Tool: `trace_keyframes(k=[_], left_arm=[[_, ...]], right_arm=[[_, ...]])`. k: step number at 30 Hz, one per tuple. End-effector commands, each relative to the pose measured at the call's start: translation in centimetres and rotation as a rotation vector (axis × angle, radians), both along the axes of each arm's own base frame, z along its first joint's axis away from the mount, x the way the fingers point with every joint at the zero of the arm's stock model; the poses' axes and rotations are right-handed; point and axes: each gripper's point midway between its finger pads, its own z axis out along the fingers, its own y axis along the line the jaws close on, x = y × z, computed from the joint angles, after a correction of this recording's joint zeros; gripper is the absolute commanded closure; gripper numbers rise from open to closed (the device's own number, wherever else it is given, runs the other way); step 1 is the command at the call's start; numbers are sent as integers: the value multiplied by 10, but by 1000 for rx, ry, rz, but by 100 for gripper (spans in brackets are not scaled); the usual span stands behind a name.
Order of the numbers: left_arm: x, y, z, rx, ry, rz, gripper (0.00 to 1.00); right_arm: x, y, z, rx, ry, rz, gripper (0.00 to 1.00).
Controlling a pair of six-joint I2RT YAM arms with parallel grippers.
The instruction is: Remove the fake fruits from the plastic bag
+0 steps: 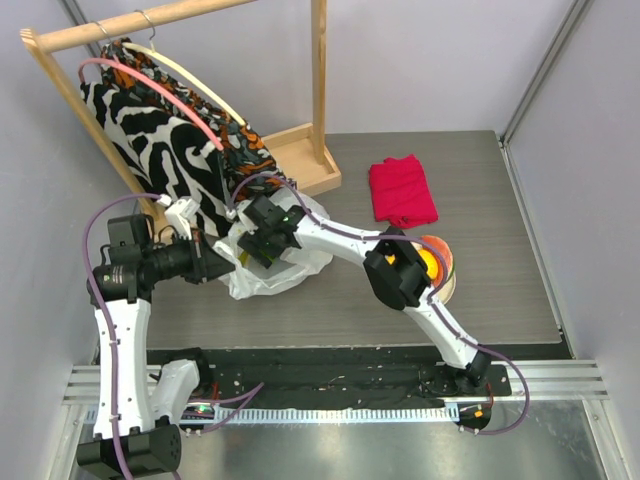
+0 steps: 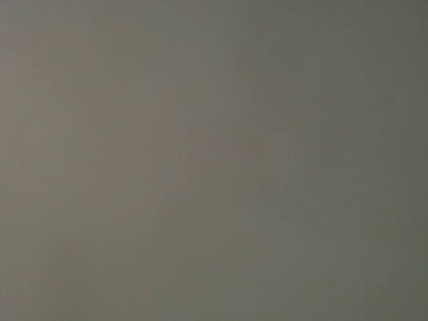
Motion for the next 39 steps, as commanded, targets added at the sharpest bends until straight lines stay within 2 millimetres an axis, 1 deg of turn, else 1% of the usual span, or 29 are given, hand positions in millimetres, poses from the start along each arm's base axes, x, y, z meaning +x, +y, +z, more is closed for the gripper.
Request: trace_keyframes(k=[1, 2, 3, 4, 5, 7, 8, 10, 11, 12, 14, 15, 16, 17, 18, 21, 22, 24, 25, 27, 29, 30, 32, 33, 34, 35, 36, 37, 39], left_arm=[[-1, -5, 14, -41, -29, -7, 100], [0, -5, 13, -43, -29, -6, 100], [0, -5, 14, -47, -27, -6, 100], [2, -5, 13, -56, -28, -4, 100], [3, -5, 13, -59, -28, -3, 100], [5, -5, 14, -62, -33, -2, 100], [6, -5, 15, -63, -36, -2, 100], [10, -5, 14, -64, -36, 1, 100], [10, -5, 15, -65, -37, 2, 100], [11, -5, 15, -67, -39, 2, 100], [13, -5, 15, -73, -39, 4, 100], [14, -5, 14, -76, -37, 4, 100], [16, -5, 14, -77, -41, 6, 100], [17, -4, 14, -79, -40, 11, 100], [18, -5, 15, -81, -41, 8, 100], [21, -5, 17, -89, -47, 9, 100], [21, -5, 18, -90, -51, 7, 100], [22, -5, 19, -89, -57, 8, 100], [22, -4, 20, -87, -62, 11, 100], [21, -5, 21, -87, -67, 11, 100], [19, -5, 21, -85, -68, 10, 100], [18, -5, 21, -84, -67, 11, 100], [17, -5, 17, -82, -62, 12, 100], [16, -5, 15, -83, -59, 10, 100], [16, -6, 15, -90, -52, 13, 100], [17, -6, 12, -96, -42, 19, 100], [18, -6, 13, -99, -45, 20, 100], [19, -6, 13, -105, -45, 23, 100], [21, -6, 15, -105, -56, 22, 100]], right_arm=[[28, -8, 33, -41, -172, 28, 33], [29, -5, 41, -32, -189, 49, 42], [28, -3, 49, -28, -203, 85, 47], [28, 0, 62, -5, -214, 98, 51], [25, 0, 81, 22, -221, 108, 58], [13, 5, 108, 101, -197, 146, 61], [2, 6, 138, 166, -191, 178, 63], [-15, 5, 161, 229, -156, 216, 64], [-27, -3, 189, 268, -165, 236, 64], [-33, -7, 199, 281, -162, 248, 65], [-52, -20, 208, 303, -120, 296, 65], [-64, -31, 231, 339, -134, 321, 66], [-77, -39, 227, 339, -94, 359, 65], [-84, -51, 226, 320, -87, 397, 66], [-99, -70, 233, 322, -89, 426, 66], [-125, -103, 229, 295, -98, 546, 66], [-139, -121, 222, 267, -105, 582, 66], [-146, -146, 204, 184, -111, 601, 66], [-153, -163, 195, 154, -102, 590, 65], [-145, -194, 175, 88, -77, 519, 66], [-143, -227, 169, 40, -75, 487, 66], [-133, -253, 157, -13, -70, 433, 66], [-130, -288, 155, -89, -111, 439, 66], [-126, -308, 148, -132, -105, 412, 67], [-116, -332, 145, -170, -108, 368, 67], [-115, -347, 143, -189, -91, 330, 67], [-114, -356, 140, -192, -76, 317, 67], [-112, -372, 138, -205, -58, 291, 67], [-106, -377, 134, -218, -52, 297, 66]])
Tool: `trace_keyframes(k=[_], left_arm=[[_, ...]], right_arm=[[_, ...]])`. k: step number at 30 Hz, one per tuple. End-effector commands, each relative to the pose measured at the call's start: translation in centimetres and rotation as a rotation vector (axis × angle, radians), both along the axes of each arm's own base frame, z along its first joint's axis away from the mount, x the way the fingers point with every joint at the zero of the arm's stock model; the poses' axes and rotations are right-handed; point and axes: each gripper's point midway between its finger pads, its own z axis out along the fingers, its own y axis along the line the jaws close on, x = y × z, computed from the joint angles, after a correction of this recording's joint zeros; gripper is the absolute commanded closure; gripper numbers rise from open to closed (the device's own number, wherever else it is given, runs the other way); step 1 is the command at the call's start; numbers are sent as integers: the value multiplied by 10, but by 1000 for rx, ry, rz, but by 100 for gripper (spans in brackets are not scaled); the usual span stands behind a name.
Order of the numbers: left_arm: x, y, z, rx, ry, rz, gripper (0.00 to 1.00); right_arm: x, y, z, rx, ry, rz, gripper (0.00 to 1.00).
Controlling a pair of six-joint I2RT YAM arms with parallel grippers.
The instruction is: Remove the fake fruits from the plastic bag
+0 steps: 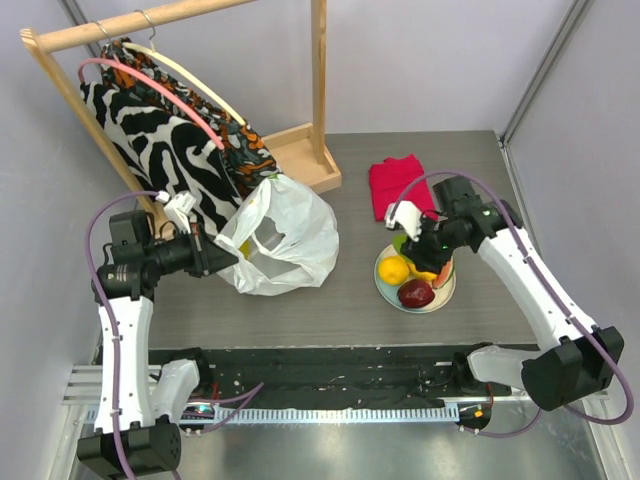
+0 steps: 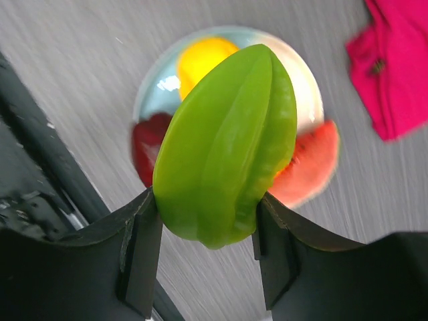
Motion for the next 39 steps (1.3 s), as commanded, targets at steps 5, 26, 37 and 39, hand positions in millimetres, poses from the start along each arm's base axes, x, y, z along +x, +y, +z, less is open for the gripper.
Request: trace_keyframes(k=[5, 26, 37, 39], left_arm=[[9, 0, 14, -17, -46, -7, 100], [0, 15, 13, 27, -35, 63, 100], [-10, 21, 7, 56, -10, 88, 100], [-7, 23, 10, 57, -13, 93, 100]], right_arm=[[42, -36, -2, -192, -130, 261, 63], [132, -37, -76, -424, -184, 960, 61], [120, -35, -109, -417, -151, 1066, 53], [119, -34, -114, -417, -156, 1084, 48]])
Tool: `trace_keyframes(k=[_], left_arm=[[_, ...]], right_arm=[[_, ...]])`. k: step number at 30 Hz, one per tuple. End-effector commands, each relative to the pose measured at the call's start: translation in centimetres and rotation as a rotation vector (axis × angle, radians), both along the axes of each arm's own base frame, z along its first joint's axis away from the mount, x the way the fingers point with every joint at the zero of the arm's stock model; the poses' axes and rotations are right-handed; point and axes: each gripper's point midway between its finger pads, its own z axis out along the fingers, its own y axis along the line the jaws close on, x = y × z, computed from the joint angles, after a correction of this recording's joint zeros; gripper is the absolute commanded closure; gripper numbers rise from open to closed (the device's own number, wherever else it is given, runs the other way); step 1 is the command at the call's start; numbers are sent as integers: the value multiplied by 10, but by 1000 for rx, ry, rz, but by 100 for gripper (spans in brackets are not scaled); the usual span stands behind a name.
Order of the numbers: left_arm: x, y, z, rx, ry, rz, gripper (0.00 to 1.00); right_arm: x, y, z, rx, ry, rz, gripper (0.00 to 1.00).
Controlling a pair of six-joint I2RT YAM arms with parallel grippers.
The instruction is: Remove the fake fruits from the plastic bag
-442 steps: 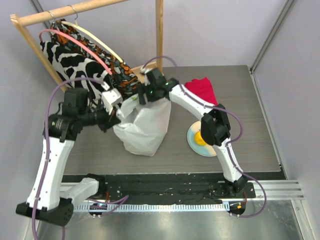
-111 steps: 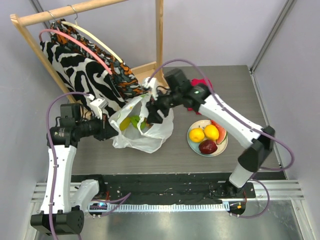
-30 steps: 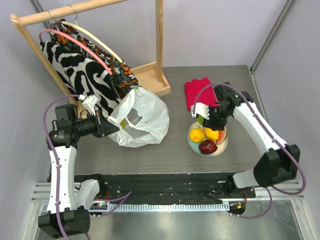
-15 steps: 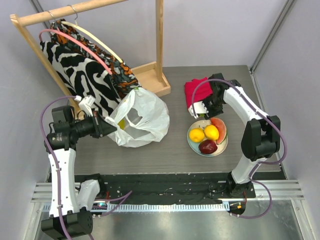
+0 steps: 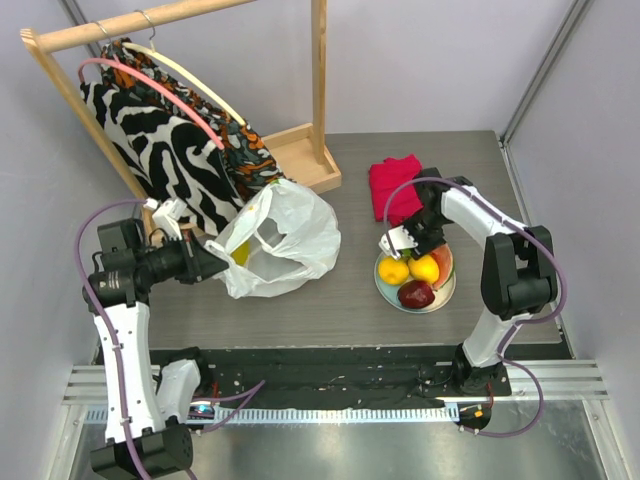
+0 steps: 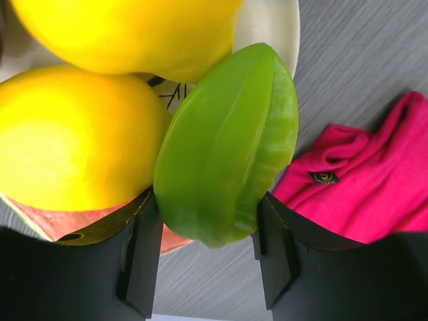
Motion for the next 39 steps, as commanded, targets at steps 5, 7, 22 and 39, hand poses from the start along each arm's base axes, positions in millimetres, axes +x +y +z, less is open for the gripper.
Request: trace_keyframes(k=[5, 7, 22, 39], left_arm=[[5, 5, 15, 18, -41, 13, 100], [6, 5, 14, 16, -40, 13, 100], [12, 0, 15, -50, -53, 5, 100], [-35, -13, 27, -29, -7, -42, 100]], right_arm=[[7, 11, -8, 4, -75, 245, 26], [8, 11, -5, 0, -90, 252, 22], [30, 30, 114, 181, -359, 196, 2], [-87, 364, 189, 891, 355, -432, 46]])
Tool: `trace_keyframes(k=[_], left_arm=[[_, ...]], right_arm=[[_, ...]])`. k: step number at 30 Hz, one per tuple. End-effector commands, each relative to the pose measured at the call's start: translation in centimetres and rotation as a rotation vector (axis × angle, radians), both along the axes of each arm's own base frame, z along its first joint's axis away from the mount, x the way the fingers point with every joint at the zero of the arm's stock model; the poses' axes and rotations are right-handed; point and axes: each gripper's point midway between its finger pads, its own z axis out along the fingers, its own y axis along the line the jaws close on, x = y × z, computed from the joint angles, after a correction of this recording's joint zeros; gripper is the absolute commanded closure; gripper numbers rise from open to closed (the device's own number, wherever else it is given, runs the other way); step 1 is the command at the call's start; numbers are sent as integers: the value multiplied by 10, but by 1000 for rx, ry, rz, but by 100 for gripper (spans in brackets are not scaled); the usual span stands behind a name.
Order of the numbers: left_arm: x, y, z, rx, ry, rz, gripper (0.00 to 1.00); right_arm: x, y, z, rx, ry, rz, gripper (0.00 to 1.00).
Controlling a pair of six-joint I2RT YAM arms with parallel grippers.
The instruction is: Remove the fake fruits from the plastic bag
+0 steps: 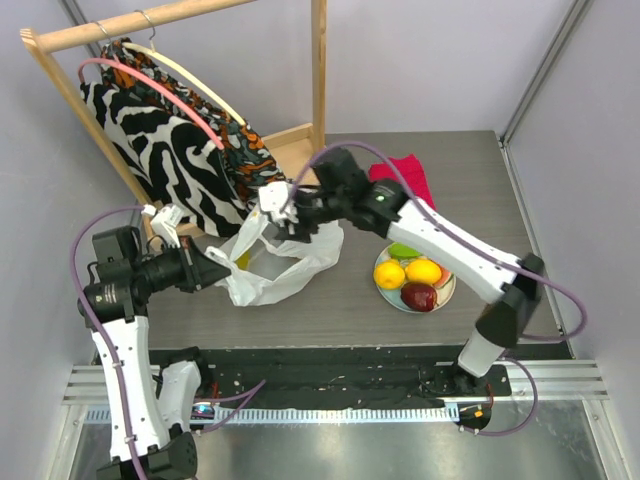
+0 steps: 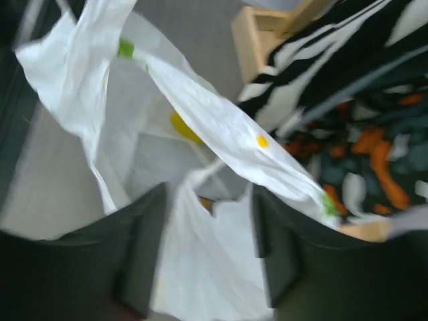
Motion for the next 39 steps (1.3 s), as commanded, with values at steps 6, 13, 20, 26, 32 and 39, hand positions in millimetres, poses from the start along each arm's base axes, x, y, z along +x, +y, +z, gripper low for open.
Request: trace_keyframes(k=[6, 13, 20, 26, 32, 39], left_arm=[[-19, -2, 23, 37, 21, -35, 100], [9, 43, 51, 437, -193, -90, 100], [-54, 106, -46, 950, -43, -501, 100], [-95, 121, -87, 1139, -66, -610, 100], [-78, 110, -88, 1039, -79, -506, 100], [10, 90, -2, 883, -362, -220, 100]], right_arm=[[-20, 91, -105, -32, 607, -194, 64], [-100, 101, -169, -168, 585, -135, 60], [-61, 109, -177, -120, 519, -316, 36], [14, 74, -175, -59, 295, -678, 25], [100, 19, -153, 4, 107, -912, 25], [171, -2, -83, 158, -11, -1061, 25]])
